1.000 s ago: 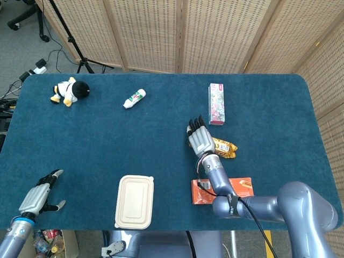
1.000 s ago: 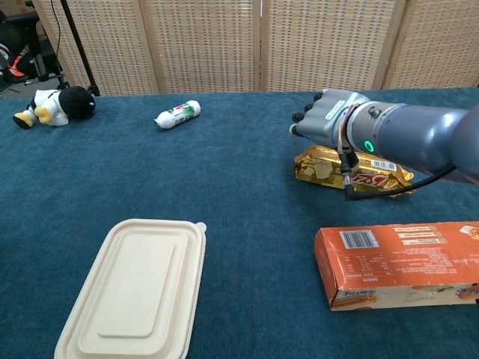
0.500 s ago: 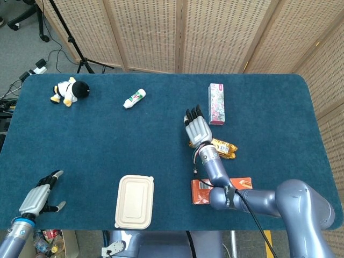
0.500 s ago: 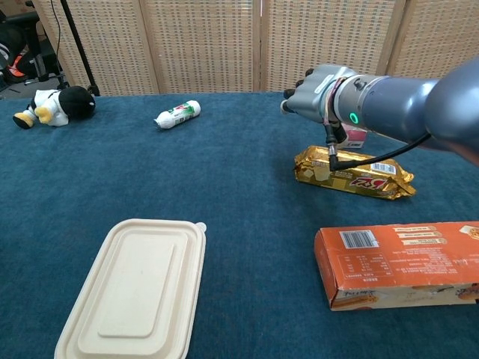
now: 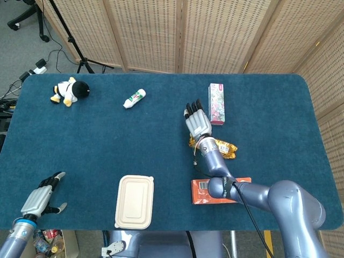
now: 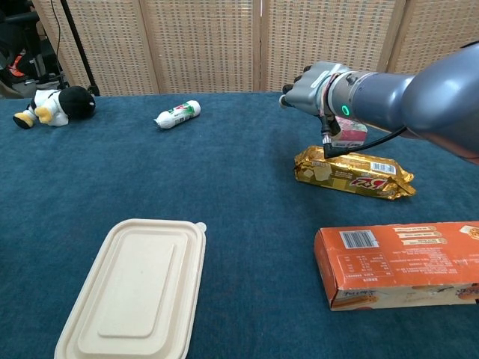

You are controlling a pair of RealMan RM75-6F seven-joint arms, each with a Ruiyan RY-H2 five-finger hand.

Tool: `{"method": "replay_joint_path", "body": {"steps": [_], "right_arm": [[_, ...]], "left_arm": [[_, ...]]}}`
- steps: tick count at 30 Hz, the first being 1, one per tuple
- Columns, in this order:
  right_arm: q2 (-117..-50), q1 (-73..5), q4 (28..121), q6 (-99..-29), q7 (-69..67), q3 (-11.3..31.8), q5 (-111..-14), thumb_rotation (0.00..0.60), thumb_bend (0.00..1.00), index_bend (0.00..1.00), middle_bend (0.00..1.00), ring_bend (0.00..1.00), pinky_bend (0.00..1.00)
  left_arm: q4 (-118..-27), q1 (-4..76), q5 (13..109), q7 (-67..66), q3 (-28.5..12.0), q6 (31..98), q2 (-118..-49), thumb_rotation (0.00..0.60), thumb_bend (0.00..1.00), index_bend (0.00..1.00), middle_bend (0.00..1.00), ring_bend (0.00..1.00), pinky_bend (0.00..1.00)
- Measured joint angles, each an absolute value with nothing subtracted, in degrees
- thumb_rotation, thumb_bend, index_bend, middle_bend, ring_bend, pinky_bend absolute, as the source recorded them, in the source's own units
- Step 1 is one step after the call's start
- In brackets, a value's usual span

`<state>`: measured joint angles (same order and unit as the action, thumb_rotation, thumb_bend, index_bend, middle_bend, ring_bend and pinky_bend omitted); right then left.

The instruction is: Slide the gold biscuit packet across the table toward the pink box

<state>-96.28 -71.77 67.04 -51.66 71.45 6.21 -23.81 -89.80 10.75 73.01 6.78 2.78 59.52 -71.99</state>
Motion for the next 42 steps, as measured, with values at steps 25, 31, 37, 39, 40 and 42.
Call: {"method": "replay_joint_path", "body": {"steps": [25, 31, 37, 39, 40, 42], "right_arm": [[-99.29, -70.86, 61.55, -48.89, 66.56, 5.89, -27.36, 0.6, 0.26, 0.09, 0.0, 0.0, 0.01], [-98.72, -70.67, 62.4, -48.51, 66.44, 5.82, -27.52, 0.6, 0.24, 0.09, 0.0, 0.0, 0.02], [-97.01, -70.45, 65.83, -49.08, 67.2, 5.4, -26.85, 0.6, 0.23, 0.09, 0.0, 0.0, 0.02], [-96.27, -70.37, 67.45, -49.49, 67.62, 5.18, -26.41, 0.6, 0.23, 0.09, 0.0, 0.0, 0.02], [-95.94, -70.33, 68.25, -49.71, 67.76, 5.1, -26.19, 0.6, 0.23, 0.09, 0.0, 0.0, 0.03], [-95.12, -70.22, 70.25, -50.37, 68.13, 4.87, -25.7, 0.6, 0.23, 0.09, 0.0, 0.0, 0.03]], "left_arm": [[-89.75, 10.65, 73.49, 7.17, 2.93, 59.72, -72.07, 0.6, 0.3, 0.0, 0.0, 0.0, 0.0], [-89.8, 10.79, 73.13, 7.38, 2.88, 59.21, -72.04, 0.6, 0.3, 0.0, 0.0, 0.0, 0.0], [-89.92, 10.84, 73.18, 8.09, 2.86, 58.98, -71.89, 0.6, 0.3, 0.0, 0.0, 0.0, 0.0], [-89.97, 10.85, 73.21, 8.28, 2.85, 58.95, -71.85, 0.6, 0.3, 0.0, 0.0, 0.0, 0.0], [-90.0, 10.87, 73.24, 8.41, 2.84, 58.9, -71.82, 0.6, 0.3, 0.0, 0.0, 0.0, 0.0], [-90.01, 10.87, 73.36, 8.55, 2.85, 58.9, -71.79, 0.6, 0.3, 0.0, 0.0, 0.0, 0.0]]}}
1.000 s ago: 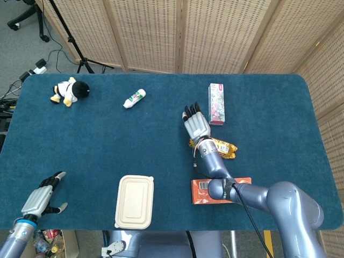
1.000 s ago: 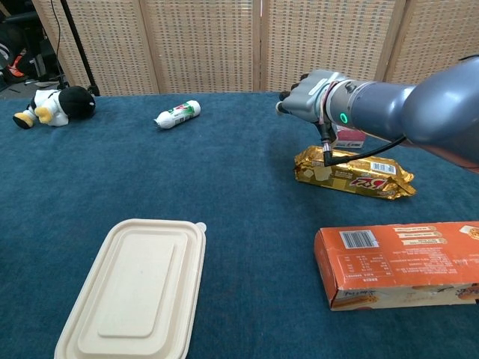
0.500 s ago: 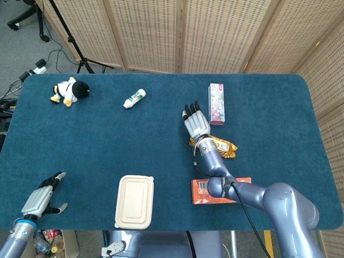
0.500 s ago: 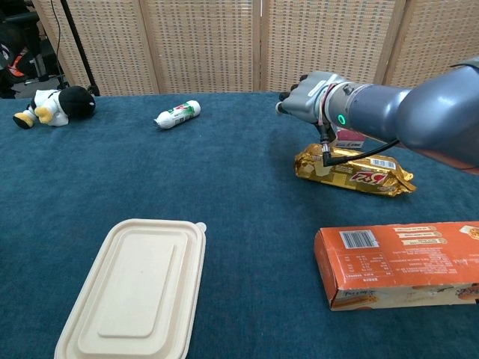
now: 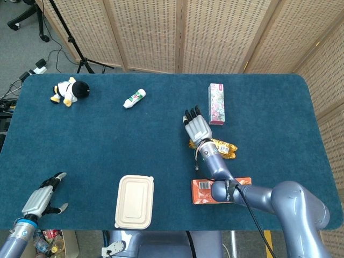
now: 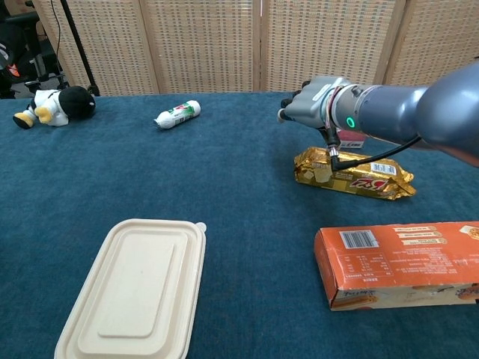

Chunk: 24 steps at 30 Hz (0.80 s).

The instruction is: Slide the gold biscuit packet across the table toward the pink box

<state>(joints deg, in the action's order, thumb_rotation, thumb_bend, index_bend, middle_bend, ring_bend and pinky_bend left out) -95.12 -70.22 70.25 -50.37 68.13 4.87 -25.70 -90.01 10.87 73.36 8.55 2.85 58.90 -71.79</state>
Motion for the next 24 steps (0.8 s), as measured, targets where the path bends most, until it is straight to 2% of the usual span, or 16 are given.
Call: {"method": "replay_joint_path", "body": {"steps": [11, 24], "right_arm": [[-93.12, -70.49, 74.52, -53.44, 68.94, 4.32, -25.52, 0.6, 0.23, 0.09, 0.0, 0.0, 0.04], [-95.87, -69.69, 68.68, -50.81, 65.75, 3.42, -28.19, 0.6, 0.23, 0.09, 0.0, 0.0, 0.06]], "left_arm": [[-89.91, 10.82, 73.53, 8.92, 2.88, 59.0, -71.74, 0.6, 0.3, 0.0, 0.0, 0.0, 0.0], [-89.84, 10.84, 73.34, 8.23, 3.0, 58.91, -71.89, 0.6, 0.3, 0.0, 0.0, 0.0, 0.0]]}}
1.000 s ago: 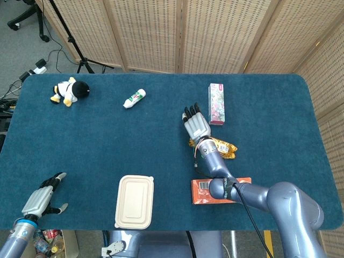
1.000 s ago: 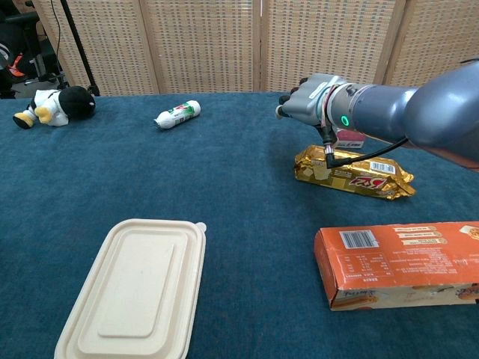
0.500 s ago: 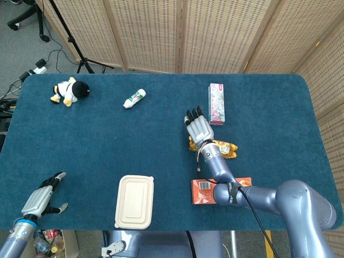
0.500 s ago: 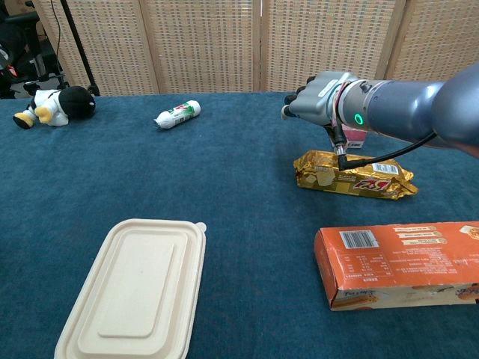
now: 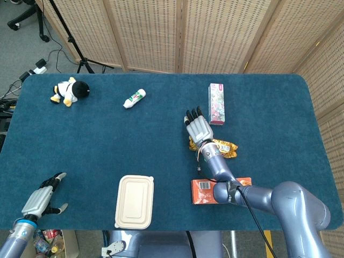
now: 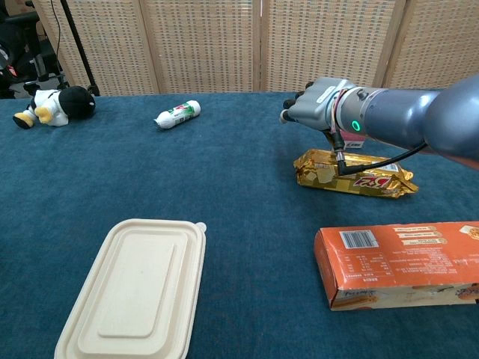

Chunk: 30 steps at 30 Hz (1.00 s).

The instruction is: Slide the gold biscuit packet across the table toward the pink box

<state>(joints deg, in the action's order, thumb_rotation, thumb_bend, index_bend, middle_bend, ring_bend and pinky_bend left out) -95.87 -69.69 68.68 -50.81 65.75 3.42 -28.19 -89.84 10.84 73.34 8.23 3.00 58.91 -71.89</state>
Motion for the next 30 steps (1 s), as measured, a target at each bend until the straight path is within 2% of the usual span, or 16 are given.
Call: {"method": "replay_joint_path", "body": {"steps": [18, 30], "right_arm": [[-98.26, -71.58, 65.41, -50.67, 66.73, 5.49, -29.47, 0.6, 0.23, 0.09, 0.0, 0.0, 0.07], [-100.34, -70.19, 61.89, -48.43, 64.8, 4.77, -29.98, 0.6, 0.23, 0.09, 0.0, 0.0, 0.07]], "left_arm": [[-89.74, 11.03, 72.6, 8.39, 3.04, 57.93, -72.07, 0.6, 0.3, 0.0, 0.0, 0.0, 0.0], [-89.93, 11.0, 72.93, 8.56, 3.19, 57.98, -72.09, 0.6, 0.3, 0.0, 0.0, 0.0, 0.0]]}}
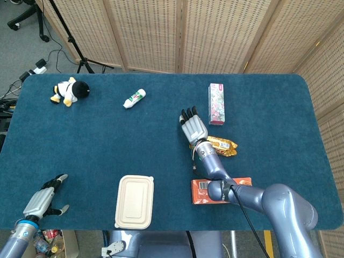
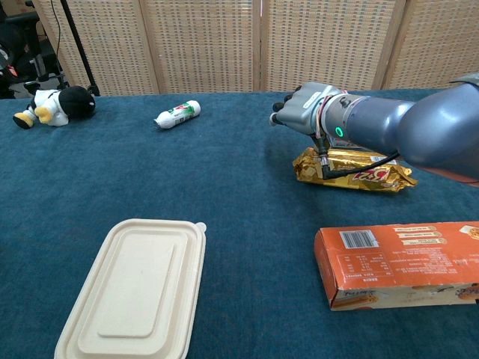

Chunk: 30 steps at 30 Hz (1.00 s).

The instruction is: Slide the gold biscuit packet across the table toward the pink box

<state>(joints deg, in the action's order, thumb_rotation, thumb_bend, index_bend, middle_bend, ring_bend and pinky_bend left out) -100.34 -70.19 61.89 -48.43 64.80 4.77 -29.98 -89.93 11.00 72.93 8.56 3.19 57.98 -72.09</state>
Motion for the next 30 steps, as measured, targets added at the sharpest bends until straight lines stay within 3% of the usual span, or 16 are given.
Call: {"method": "replay_joint_path", "body": {"steps": [18, 30], "right_arm": [[-96.79, -70.45, 75.15, -56.79, 72.64, 5.04, -21.54, 0.6, 0.24, 0.09, 0.0, 0.0, 0.08], [-94.19, -70.13, 80.11, -60.38, 71.68, 6.07, -23.94, 0.6, 0.24, 0.09, 0.0, 0.0, 0.08]], "left_arm": [[-89.68, 11.1, 73.31, 11.61, 2.79, 57.61, -71.81, 0.6, 0.3, 0.0, 0.0, 0.0, 0.0], [-89.07, 10.96, 73.35, 11.78, 2.58, 58.11, -72.03, 0.6, 0.3, 0.0, 0.0, 0.0, 0.0]]}}
